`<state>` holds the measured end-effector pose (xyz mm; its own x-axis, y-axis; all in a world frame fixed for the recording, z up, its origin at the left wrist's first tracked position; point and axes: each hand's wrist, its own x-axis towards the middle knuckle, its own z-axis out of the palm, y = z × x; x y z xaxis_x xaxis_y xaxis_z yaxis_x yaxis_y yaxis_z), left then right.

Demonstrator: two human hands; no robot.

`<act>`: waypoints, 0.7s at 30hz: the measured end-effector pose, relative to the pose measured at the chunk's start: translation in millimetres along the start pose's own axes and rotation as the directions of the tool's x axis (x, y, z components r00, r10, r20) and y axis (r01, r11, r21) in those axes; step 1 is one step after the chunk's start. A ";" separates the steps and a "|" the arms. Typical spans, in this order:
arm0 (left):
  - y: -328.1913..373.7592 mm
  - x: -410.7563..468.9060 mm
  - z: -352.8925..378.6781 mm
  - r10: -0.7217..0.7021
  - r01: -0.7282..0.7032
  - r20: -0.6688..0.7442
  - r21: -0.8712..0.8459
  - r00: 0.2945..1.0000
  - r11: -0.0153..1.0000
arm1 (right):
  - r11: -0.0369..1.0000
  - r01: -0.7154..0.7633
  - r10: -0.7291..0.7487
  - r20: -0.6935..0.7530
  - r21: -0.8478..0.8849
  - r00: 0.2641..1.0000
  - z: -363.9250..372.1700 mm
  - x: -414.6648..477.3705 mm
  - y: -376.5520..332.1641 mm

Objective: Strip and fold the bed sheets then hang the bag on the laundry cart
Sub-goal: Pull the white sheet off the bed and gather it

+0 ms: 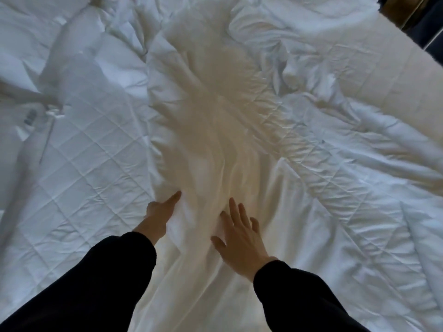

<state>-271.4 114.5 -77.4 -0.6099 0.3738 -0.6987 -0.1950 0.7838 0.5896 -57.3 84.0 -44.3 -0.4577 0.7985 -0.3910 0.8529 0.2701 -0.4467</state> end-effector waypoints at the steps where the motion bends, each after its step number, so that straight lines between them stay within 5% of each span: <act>1: 5.1 3.3 -1.1 0.009 -0.005 0.047 -0.086 0.999 0.996 | 1.000 0.010 -0.010 -0.016 0.003 1.000 -5.1 8.4 -2.1; 5: 26.3 2.2 -9.5 0.112 -0.094 0.067 -0.223 0.991 0.970 | 1.000 0.019 -0.019 -0.073 0.005 0.997 -15.2 48.7 -23.5; 9: 45.4 20.3 -67.7 0.235 -0.261 -0.283 -0.055 0.930 0.964 | 0.987 0.105 -0.104 0.018 -0.122 0.994 -7.6 85.0 -44.6; 11: 56.6 42.7 -121.4 0.342 -0.301 -0.364 0.165 0.866 0.939 | 0.973 0.075 -0.053 0.104 -0.218 0.993 -1.7 97.8 -44.7; 15: 78.2 81.9 -175.9 0.434 -0.278 -0.151 0.575 0.888 0.769 | 0.948 -0.025 0.102 0.228 -0.317 0.968 10.6 107.7 -49.1; 19: 102.2 113.5 -154.7 0.307 -0.329 0.121 0.406 0.944 0.852 | 0.961 -0.098 0.130 0.110 -0.260 0.985 -3.2 125.8 -72.2; 21: 112.1 142.5 -142.7 0.329 -0.352 0.125 0.317 0.936 0.881 | 0.977 -0.109 0.116 0.029 -0.185 0.993 -11.1 140.1 -80.3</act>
<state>-489.8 184.9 -53.1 -0.5388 0.6697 -0.5111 0.2865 0.7162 0.6364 -187.2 180.2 -54.2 -0.3626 0.8086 -0.4633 0.9293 0.2762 -0.2453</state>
